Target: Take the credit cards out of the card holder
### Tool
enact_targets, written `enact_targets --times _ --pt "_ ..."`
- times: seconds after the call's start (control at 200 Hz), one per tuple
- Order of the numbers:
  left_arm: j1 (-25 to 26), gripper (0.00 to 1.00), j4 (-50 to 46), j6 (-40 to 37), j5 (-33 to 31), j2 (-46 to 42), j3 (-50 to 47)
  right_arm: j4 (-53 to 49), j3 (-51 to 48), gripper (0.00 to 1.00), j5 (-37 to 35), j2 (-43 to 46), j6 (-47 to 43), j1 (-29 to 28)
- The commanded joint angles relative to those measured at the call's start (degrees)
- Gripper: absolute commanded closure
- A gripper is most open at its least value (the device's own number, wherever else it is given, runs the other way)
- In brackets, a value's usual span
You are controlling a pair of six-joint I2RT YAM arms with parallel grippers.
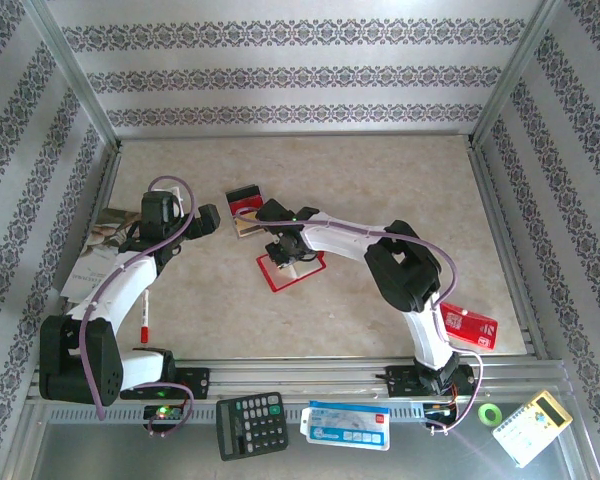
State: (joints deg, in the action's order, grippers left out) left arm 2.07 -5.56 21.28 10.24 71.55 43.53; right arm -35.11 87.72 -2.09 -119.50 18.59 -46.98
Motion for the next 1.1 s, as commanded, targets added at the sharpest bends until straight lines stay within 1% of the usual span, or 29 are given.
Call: enact_targets --times 0.0,0.07,0.115,0.195,0.29,0.425,0.52,0.65,0.719,0.804,0.864,0.904,0.984,1.059,1.094 --pt "-1.0 0.00 -2.2 0.3 0.5 -0.1 1.9 1.2 -0.5 0.69 -0.5 3.4 3.5 0.6" --pt "-1.0 0.00 -2.9 0.3 0.4 -0.4 2.3 1.7 -1.3 0.62 -0.5 5.0 5.9 1.0" --pt "-1.1 0.00 -3.1 0.5 0.3 -0.6 2.5 2.1 -1.9 0.55 -0.5 6.4 7.6 1.4" --pt "-1.0 0.00 -3.2 1.2 0.0 -1.3 2.7 3.2 -3.3 0.46 -0.5 9.3 10.5 2.2" --pt "-1.1 0.00 -3.2 2.4 -0.7 -2.6 3.1 6.3 -6.5 0.33 -1.3 14.1 13.2 3.6" --pt "-1.1 0.00 -2.3 2.8 -4.9 -6.0 2.5 9.6 -12.1 0.13 -7.5 22.8 14.8 6.5" --pt "-1.2 0.00 0.6 1.5 -10.4 -9.9 0.4 12.4 -16.6 0.02 -11.8 30.0 13.8 9.5" --pt "-1.4 0.00 7.2 -1.4 -19.2 -15.3 -4.5 16.9 -23.5 0.02 -20.5 39.6 10.7 13.3" --pt "-1.5 0.00 12.5 -3.2 -23.3 -17.7 -8.2 18.5 -27.1 0.02 -25.1 44.2 8.8 15.8" --pt "-1.5 0.00 19.2 -5.7 -26.9 -19.6 -13.0 19.9 -31.9 0.02 -27.7 49.1 7.3 19.9" --pt "-1.5 0.00 23.1 -7.5 -28.6 -20.0 -16.1 20.1 -35.0 0.02 -28.2 52.0 6.7 23.3" --pt "-1.5 0.00 25.1 -8.3 -29.7 -19.9 -17.9 22.6 -38.2 0.02 -29.7 53.8 5.0 25.0" --pt "-1.5 0.00 28.4 -10.2 -30.4 -18.7 -21.1 27.6 -44.6 0.02 -34.0 57.4 0.6 26.6" --pt "-1.6 0.00 29.7 -11.7 -30.0 -16.5 -22.7 32.6 -50.4 0.02 -36.3 59.9 -4.1 27.8" --pt "-1.7 0.00 30.2 -12.1 -29.7 -15.0 -23.1 34.9 -53.0 0.02 -36.3 60.5 -5.5 29.1"
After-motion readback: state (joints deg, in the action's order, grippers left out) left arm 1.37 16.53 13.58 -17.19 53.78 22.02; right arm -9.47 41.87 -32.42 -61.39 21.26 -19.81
